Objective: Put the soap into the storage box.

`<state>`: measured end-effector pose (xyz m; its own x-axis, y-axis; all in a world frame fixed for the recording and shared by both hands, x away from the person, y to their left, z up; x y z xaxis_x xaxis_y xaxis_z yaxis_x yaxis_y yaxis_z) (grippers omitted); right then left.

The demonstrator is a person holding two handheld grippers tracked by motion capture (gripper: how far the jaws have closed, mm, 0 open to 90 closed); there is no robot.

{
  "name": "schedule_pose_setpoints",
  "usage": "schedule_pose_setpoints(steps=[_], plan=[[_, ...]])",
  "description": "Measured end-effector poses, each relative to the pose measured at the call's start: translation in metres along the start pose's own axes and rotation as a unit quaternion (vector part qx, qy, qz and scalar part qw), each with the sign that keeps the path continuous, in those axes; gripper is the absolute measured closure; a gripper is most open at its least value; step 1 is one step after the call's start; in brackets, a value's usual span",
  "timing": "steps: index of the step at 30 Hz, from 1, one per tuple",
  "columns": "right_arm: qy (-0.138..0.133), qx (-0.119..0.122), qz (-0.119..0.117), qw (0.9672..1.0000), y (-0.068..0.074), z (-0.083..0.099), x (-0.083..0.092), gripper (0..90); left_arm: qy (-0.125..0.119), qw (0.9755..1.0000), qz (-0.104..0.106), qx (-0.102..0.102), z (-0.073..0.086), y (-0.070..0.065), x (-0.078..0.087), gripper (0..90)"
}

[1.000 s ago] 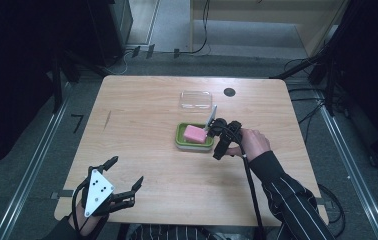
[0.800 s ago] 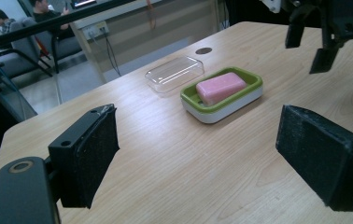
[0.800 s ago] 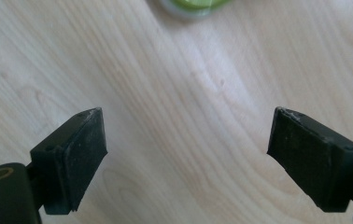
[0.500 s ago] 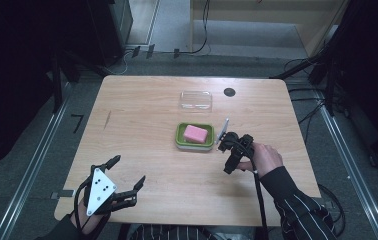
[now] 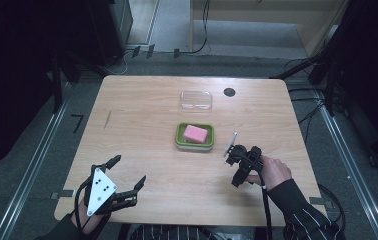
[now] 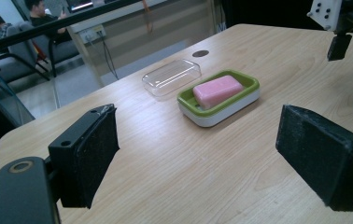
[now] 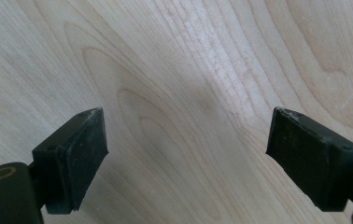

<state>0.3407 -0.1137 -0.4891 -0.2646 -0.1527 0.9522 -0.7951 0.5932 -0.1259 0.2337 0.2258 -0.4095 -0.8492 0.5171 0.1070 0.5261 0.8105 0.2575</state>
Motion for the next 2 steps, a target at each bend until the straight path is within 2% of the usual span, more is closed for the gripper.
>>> schedule_pose_setpoints(steps=[2], plan=[[-0.007,0.001,-0.003,1.0,0.0021,0.0012,-0.0005,14.1,0.0,1.0,0.001,0.0,-0.0002,-0.0005,-0.0006,13.3]])
Point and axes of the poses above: each handheld gripper's, and its own axes: x roughly backward along the jaws, z roughly out of its underside, y roughly to its left, the point moved 5 cm from there along -x, roughly forward along the jaws, and after that the axes turned 12 degrees about -y, right-handed, at the moved point
